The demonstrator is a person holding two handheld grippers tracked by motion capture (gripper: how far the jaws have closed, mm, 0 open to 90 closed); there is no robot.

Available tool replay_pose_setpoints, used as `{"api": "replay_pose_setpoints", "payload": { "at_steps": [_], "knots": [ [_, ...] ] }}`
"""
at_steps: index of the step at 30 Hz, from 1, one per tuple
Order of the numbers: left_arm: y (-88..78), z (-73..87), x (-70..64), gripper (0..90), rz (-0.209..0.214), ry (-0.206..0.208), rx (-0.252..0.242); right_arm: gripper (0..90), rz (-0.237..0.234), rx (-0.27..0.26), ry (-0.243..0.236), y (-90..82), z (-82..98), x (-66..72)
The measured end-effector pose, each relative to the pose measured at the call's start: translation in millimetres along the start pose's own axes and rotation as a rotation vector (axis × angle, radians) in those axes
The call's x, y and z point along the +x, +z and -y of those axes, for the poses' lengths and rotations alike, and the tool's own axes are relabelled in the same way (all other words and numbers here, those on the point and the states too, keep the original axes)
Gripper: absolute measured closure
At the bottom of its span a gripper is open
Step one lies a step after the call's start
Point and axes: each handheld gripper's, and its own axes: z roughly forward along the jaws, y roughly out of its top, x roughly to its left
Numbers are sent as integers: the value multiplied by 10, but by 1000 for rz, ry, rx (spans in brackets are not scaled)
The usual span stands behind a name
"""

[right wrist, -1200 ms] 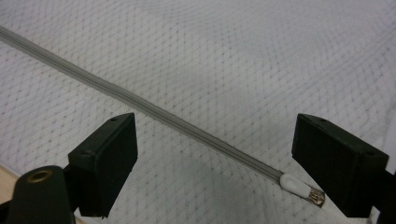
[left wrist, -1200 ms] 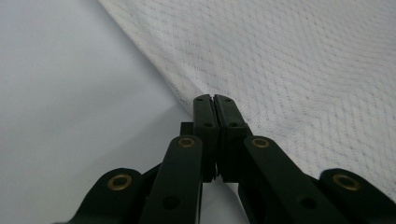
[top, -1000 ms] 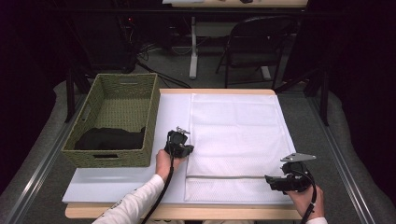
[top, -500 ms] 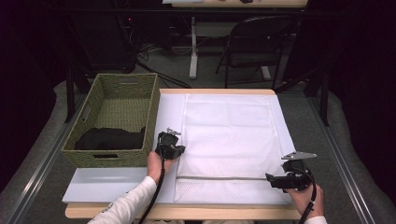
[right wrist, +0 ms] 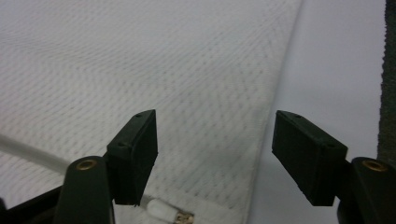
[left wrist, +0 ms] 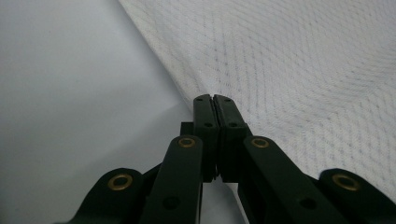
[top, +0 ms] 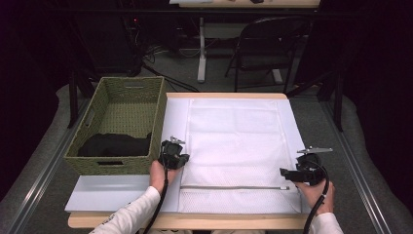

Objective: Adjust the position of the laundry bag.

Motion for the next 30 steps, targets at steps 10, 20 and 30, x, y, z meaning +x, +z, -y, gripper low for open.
{"api": "replay_pose_setpoints", "payload": {
  "at_steps": [10,20,30],
  "knots": [
    [-37,59,35,883,-11,-4,3,521,29,44,70,202,-137,-172],
    [-71,90,20,883,-56,15,10,597,19,94,72,374,-207,-103],
    [-135,134,10,884,-172,42,32,850,15,99,33,480,-276,79]
  ]
}}
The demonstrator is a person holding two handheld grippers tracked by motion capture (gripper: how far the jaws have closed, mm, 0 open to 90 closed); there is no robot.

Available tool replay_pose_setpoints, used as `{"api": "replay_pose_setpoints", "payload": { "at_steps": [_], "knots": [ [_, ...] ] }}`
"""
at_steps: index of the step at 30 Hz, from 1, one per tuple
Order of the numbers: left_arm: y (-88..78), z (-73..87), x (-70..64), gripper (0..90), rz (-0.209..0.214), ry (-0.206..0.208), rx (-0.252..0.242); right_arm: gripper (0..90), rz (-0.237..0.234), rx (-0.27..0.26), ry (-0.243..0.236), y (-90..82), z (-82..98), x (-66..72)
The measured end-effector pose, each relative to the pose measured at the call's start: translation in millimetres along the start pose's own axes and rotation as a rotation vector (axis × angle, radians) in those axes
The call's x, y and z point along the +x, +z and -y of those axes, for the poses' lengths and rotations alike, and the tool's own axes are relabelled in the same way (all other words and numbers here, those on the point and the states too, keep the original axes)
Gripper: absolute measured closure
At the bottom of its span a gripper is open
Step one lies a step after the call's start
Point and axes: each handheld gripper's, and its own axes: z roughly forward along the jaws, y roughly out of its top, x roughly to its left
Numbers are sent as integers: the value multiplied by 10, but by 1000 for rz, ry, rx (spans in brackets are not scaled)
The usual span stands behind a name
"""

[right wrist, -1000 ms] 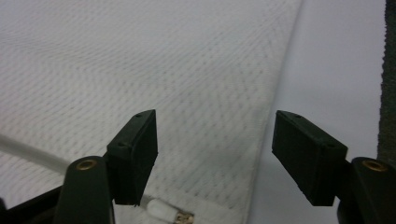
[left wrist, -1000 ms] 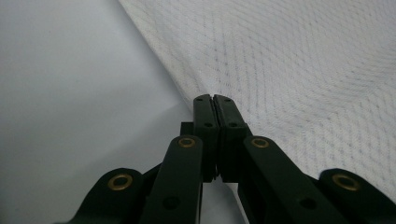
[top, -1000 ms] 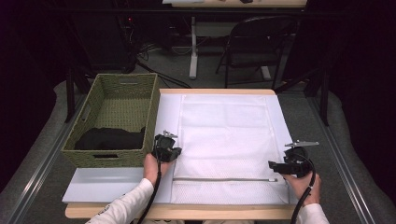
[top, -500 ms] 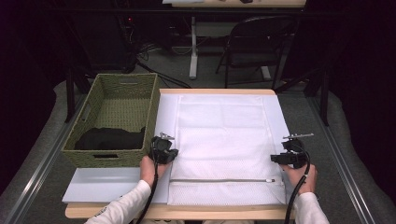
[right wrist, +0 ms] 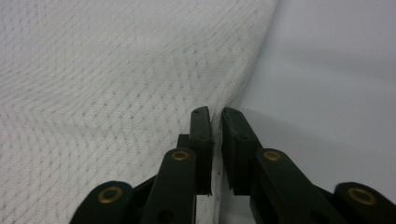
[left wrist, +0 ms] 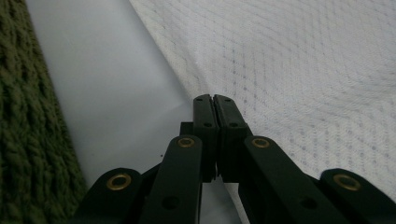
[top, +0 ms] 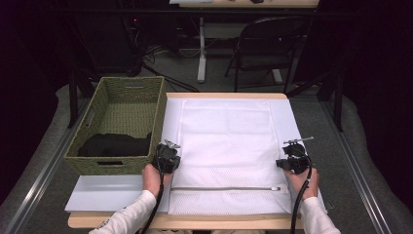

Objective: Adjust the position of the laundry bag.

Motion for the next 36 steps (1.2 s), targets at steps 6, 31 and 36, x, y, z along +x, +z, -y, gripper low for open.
{"api": "replay_pose_setpoints", "payload": {
  "at_steps": [6,31,36],
  "knots": [
    [-35,46,27,883,-25,8,4,885,-13,4,-15,28,-28,83],
    [-403,492,7,613,187,-34,82,839,-29,-8,-22,40,-22,111],
    [-405,521,17,756,149,-2,59,882,-32,-14,-27,46,-17,122]
  ]
}}
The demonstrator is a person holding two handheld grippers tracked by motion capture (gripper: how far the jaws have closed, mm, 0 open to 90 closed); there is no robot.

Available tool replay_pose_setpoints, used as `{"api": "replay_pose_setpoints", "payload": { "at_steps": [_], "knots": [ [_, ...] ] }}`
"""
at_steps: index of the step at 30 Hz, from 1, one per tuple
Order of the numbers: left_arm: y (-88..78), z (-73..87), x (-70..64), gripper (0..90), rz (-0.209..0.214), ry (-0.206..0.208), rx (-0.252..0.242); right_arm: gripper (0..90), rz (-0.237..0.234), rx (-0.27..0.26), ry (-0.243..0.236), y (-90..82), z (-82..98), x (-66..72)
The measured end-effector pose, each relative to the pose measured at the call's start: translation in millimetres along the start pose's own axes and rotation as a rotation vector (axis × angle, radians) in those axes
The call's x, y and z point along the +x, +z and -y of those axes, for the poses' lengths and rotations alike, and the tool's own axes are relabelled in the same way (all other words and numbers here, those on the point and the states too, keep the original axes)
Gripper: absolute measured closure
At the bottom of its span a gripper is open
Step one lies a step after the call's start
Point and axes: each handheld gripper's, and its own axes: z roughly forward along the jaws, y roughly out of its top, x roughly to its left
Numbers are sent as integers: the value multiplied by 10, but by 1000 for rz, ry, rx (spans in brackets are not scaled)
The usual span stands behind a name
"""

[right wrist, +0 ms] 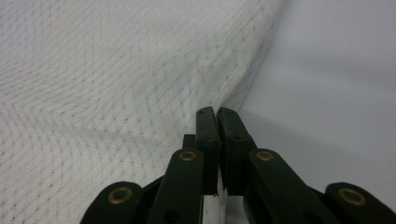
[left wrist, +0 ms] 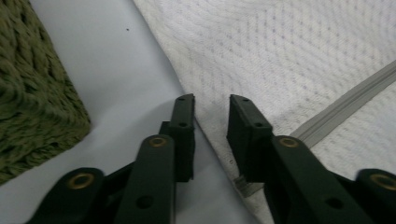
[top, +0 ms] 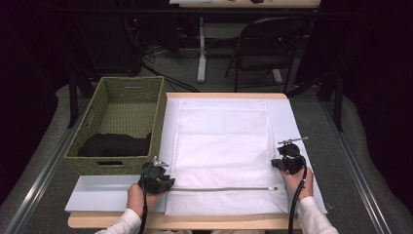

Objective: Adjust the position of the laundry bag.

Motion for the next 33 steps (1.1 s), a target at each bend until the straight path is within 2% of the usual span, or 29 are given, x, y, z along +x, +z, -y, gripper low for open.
{"api": "replay_pose_setpoints", "payload": {
  "at_steps": [1,3,5,12,14,19,20,25,30,32,33],
  "knots": [
    [3,1,13,800,23,-10,-2,883,3,1,-1,-1,-1,4],
    [-1,-3,12,875,18,10,0,885,0,3,-7,3,-7,21],
    [-8,-2,22,895,21,11,-1,886,-2,0,-15,10,-13,37],
    [-50,-5,61,900,26,-14,-22,886,-14,6,-22,21,-28,81],
    [-57,-7,77,900,25,-3,-19,886,-16,3,-26,24,-30,79],
    [-71,0,83,900,20,-17,-27,886,-17,6,-30,26,-36,96],
    [-78,-1,98,900,18,-4,-23,886,-18,8,-34,28,-37,99],
    [-93,21,117,900,19,-19,-26,887,-14,8,-39,37,-44,118],
    [-137,52,159,900,13,-32,-30,887,-16,16,-58,57,-75,168],
    [-159,66,177,900,7,-41,-34,887,-19,24,-50,69,-96,211],
    [-165,69,185,900,8,-40,-37,887,-24,21,-65,79,-107,218]
  ]
}}
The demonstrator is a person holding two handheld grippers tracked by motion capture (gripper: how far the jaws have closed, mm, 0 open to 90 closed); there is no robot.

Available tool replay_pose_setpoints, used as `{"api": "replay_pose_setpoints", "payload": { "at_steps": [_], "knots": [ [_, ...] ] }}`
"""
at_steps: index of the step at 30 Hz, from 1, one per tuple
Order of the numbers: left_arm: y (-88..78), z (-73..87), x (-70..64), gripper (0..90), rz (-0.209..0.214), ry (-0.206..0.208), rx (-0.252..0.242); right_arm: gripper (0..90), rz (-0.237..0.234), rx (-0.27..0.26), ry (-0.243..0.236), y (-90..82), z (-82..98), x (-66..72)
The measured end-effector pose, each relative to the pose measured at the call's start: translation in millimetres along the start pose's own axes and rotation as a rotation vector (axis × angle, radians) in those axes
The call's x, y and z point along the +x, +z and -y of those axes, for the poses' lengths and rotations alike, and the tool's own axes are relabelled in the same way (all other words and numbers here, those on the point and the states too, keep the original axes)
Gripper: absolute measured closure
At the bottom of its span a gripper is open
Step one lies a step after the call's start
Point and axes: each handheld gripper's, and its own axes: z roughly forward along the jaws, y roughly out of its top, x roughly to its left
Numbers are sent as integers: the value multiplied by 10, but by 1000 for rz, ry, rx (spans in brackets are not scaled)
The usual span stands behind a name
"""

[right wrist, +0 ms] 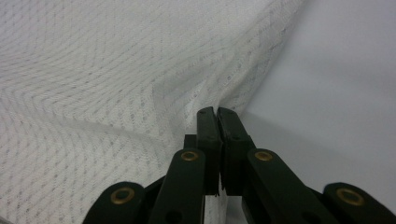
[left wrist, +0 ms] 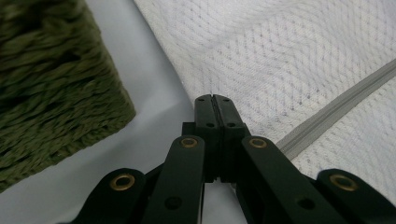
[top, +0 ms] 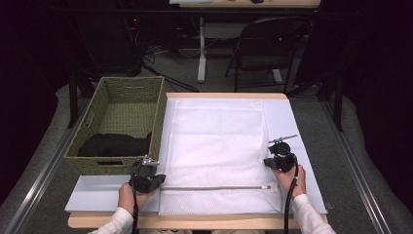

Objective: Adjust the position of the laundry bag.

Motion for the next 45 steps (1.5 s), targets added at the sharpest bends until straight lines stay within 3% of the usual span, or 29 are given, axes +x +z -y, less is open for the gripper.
{"api": "replay_pose_setpoints", "payload": {
  "at_steps": [7,16,19,20,23,27,32,33,35,40,45],
  "knots": [
    [-53,43,47,900,-10,-7,13,887,-2,6,-24,40,-52,74],
    [-70,73,123,900,-30,-47,6,887,-7,7,-47,98,-148,131],
    [-49,54,131,900,-29,-53,7,887,-7,5,-40,125,-190,123],
    [-30,50,131,900,-47,-56,-2,887,-4,8,-39,132,-201,117],
    [4,26,145,898,-45,-82,-11,887,-1,3,-36,150,-222,100],
    [-19,27,165,888,-35,-83,-1,885,-6,-2,-26,151,-220,89],
    [-88,91,153,695,-2,-94,14,883,-14,1,-17,131,-205,77],
    [-88,98,145,673,2,-80,26,883,-15,-3,-16,134,-203,78],
    [-56,98,106,696,-2,-67,28,884,-7,4,-20,132,-205,81],
    [3,94,83,880,-19,-33,43,885,-3,-2,-21,140,-207,88],
    [13,76,89,895,-33,-20,41,886,-3,-13,-13,153,-208,72]
  ]
}}
